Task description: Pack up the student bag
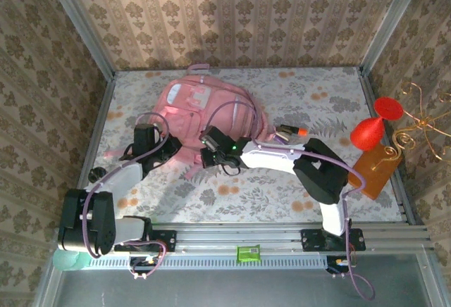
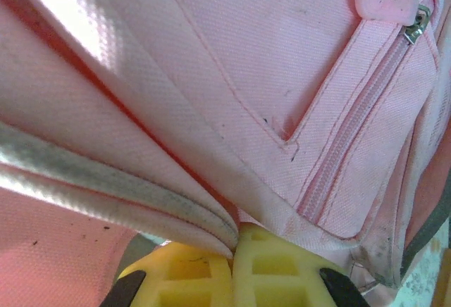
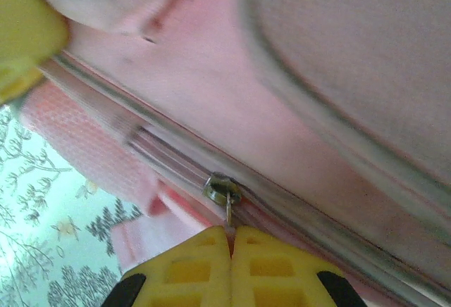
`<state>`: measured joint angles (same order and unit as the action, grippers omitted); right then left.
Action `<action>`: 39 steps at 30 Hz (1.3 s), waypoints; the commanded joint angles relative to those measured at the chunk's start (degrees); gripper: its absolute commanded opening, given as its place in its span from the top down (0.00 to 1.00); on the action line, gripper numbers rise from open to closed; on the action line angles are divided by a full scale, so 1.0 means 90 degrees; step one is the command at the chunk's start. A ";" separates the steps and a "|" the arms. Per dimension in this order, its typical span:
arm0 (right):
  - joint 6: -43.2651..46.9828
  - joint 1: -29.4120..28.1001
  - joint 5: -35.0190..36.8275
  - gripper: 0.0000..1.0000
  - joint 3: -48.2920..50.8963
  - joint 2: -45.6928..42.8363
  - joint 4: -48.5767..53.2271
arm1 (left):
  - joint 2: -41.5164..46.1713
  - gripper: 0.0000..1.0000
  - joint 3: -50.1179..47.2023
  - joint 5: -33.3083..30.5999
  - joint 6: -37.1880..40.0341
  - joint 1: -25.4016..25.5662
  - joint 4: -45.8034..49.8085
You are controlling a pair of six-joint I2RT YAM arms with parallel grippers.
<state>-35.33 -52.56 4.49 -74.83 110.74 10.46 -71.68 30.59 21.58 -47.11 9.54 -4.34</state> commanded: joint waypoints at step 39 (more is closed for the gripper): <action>-0.0077 0.1431 -0.2449 1.00 0.0994 -0.2073 0.0017 | 0.1425 0.29 0.0303 -0.2055 0.4504 0.2622 0.0390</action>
<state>-34.74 -41.06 -14.72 -63.07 94.72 9.69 -56.34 33.01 9.54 -14.41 29.71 0.38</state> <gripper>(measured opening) 0.066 0.704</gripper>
